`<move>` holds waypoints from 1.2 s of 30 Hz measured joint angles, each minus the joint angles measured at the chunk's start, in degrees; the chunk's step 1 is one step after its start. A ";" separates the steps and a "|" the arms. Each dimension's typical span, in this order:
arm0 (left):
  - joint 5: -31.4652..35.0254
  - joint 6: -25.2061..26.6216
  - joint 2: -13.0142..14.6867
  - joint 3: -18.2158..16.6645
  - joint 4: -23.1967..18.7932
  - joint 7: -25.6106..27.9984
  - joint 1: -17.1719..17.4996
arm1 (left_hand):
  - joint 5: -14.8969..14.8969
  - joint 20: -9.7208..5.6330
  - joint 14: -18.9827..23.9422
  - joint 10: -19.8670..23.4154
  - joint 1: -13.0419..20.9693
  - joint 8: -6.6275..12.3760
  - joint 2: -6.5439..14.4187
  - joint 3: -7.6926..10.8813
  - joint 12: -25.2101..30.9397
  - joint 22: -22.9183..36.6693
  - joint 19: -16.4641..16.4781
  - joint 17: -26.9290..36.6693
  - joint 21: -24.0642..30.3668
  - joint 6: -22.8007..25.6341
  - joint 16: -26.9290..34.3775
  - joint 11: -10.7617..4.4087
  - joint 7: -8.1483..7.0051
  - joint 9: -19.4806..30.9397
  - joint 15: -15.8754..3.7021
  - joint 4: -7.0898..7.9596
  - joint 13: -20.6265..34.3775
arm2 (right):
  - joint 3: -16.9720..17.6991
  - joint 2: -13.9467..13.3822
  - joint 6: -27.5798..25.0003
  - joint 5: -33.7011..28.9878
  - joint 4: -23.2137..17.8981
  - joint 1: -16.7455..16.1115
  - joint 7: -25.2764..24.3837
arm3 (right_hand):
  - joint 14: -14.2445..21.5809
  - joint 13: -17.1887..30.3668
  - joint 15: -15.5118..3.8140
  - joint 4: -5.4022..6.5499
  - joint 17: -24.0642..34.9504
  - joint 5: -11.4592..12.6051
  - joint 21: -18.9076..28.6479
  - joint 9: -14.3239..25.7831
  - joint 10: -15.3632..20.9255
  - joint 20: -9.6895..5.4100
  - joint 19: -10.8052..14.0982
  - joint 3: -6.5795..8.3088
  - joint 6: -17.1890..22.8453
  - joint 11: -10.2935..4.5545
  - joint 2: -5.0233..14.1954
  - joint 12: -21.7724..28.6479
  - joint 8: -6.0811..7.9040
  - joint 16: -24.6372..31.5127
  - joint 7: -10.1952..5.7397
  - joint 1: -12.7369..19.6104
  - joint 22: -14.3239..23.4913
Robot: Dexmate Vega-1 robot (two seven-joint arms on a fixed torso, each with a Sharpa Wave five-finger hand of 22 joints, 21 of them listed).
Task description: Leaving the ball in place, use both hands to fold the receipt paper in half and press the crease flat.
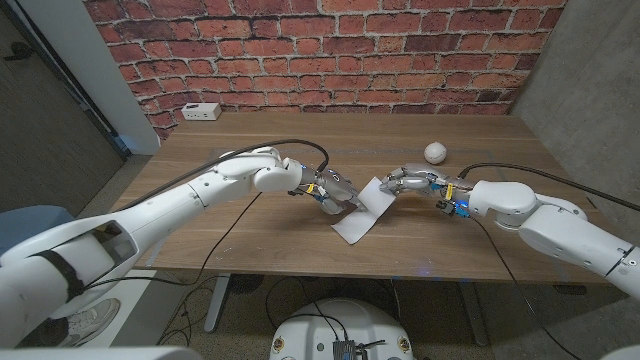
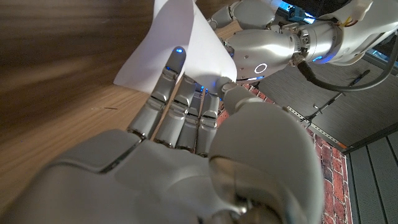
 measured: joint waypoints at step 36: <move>2.22 3.52 6.90 -9.74 -9.09 19.73 9.00 | 0.85 -1.01 22.17 20.84 -16.29 4.76 -8.74 -17.62 7.19 -0.74 9.54 0.14 1.10 20.44 3.73 4.30 6.27 4.07 -0.57 -1.47 3.07 | -3.36 -5.30 -13.86 -13.79 -10.85 0.57 -10.23 | -0.08 -0.25 -0.04 -0.48 0.70 -0.01 1.28 -1.14 0.67 0.41 -1.47 -0.48 0.03 -0.42 0.45 0.00 0.50 -0.84 0.02 0.46 -0.01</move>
